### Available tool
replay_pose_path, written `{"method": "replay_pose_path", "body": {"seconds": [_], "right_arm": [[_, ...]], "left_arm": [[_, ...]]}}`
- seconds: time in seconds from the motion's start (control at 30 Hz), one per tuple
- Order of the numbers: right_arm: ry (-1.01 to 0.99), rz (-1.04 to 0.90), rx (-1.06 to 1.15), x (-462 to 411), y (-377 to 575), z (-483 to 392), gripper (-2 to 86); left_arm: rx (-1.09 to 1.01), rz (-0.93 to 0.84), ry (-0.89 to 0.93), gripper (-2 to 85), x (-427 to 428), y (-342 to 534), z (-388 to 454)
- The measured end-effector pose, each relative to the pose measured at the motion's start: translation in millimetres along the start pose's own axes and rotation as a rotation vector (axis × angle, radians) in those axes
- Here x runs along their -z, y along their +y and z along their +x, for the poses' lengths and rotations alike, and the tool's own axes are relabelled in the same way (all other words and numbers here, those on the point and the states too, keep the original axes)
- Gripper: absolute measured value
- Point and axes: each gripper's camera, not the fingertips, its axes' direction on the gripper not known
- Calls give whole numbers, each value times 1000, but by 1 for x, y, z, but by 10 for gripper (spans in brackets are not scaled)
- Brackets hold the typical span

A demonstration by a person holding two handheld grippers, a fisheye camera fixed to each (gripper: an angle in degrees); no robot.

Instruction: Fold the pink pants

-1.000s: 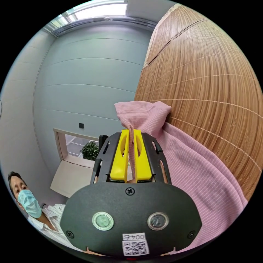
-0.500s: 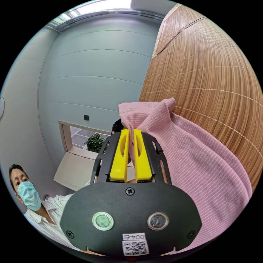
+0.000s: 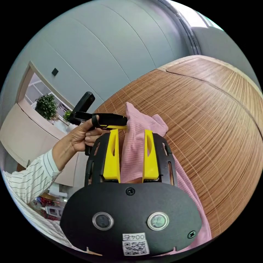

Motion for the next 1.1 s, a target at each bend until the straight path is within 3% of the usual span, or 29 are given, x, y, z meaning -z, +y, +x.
{"method": "replay_pose_path", "body": {"seconds": [0.1,0.2,0.4,0.6,0.9,1.1], "right_arm": [[-27,-98,38,-19,-24,-1,43],[-102,-46,-46,-12,-20,15,11],[-475,113,-347,-5,26,87,-2],[-537,140,-411,-15,45,97,-4],[-661,288,-524,-2,70,115,-4],[-652,298,-504,16,69,105,-4]], "left_arm": [[-21,-9,-59,134,-2,-3,10],[7,-9,10,133,0,-4,1],[73,14,98,142,1,6,-18],[107,101,273,154,8,14,-17],[128,45,112,147,1,19,-1],[51,172,16,37,35,43,30]]}}
